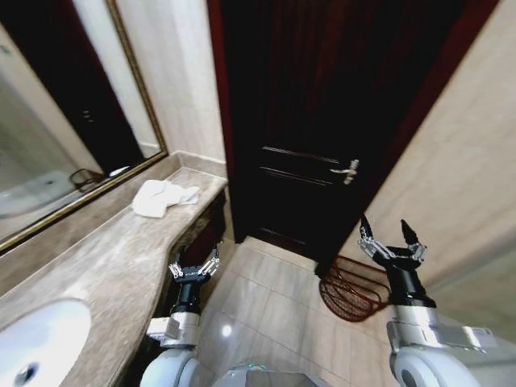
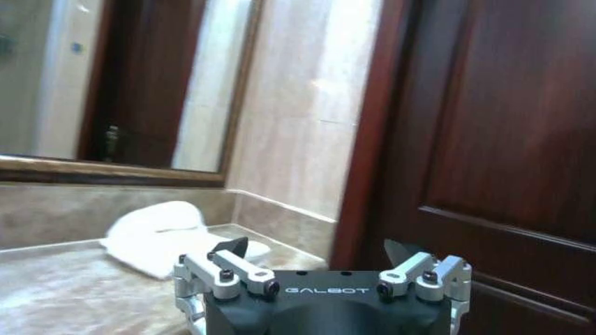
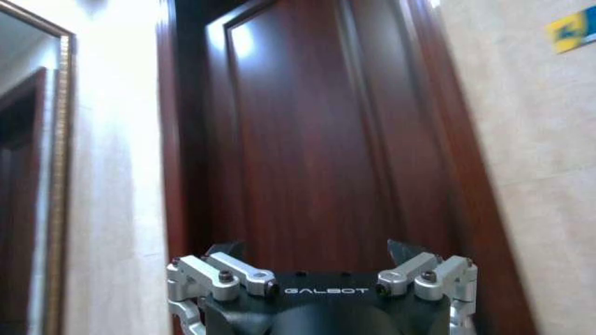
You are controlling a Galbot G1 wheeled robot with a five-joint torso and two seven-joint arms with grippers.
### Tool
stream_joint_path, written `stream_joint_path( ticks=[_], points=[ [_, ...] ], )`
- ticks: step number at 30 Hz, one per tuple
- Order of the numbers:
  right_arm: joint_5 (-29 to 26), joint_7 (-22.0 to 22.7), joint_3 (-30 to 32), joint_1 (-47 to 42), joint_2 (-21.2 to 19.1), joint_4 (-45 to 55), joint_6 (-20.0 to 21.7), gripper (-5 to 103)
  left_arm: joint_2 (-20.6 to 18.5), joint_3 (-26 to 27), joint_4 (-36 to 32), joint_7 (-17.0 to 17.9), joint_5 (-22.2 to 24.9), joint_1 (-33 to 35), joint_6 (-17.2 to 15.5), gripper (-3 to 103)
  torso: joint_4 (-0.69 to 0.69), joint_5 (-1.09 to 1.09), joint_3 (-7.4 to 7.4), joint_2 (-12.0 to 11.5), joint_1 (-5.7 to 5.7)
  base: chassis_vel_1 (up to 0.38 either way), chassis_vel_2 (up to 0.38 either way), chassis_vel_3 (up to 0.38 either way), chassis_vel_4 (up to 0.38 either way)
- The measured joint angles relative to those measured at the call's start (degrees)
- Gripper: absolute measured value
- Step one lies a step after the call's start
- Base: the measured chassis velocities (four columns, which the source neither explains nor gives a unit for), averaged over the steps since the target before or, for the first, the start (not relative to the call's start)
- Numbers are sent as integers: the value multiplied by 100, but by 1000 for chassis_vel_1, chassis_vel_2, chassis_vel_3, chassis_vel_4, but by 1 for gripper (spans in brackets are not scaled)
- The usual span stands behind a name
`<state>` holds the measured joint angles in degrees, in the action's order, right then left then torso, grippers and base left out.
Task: Discard the used towel into the hamper.
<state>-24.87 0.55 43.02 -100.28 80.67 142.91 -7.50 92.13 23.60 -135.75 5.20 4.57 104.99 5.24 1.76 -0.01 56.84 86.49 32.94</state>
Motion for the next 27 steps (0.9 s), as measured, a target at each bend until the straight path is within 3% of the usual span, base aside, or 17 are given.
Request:
stream_joint_path(
  ticks=[19,27],
  points=[
    [143,202,12,71,14,-62,-185,100,0,91,49,14,-140,-19,96,94,1,0,0,0,0,119,115,119,117],
    [240,193,-38,44,68,-16,-116,100,0,93,82,123,-381,1,110,100,-1,1,0,0,0,12,15,17,22]
  ],
)
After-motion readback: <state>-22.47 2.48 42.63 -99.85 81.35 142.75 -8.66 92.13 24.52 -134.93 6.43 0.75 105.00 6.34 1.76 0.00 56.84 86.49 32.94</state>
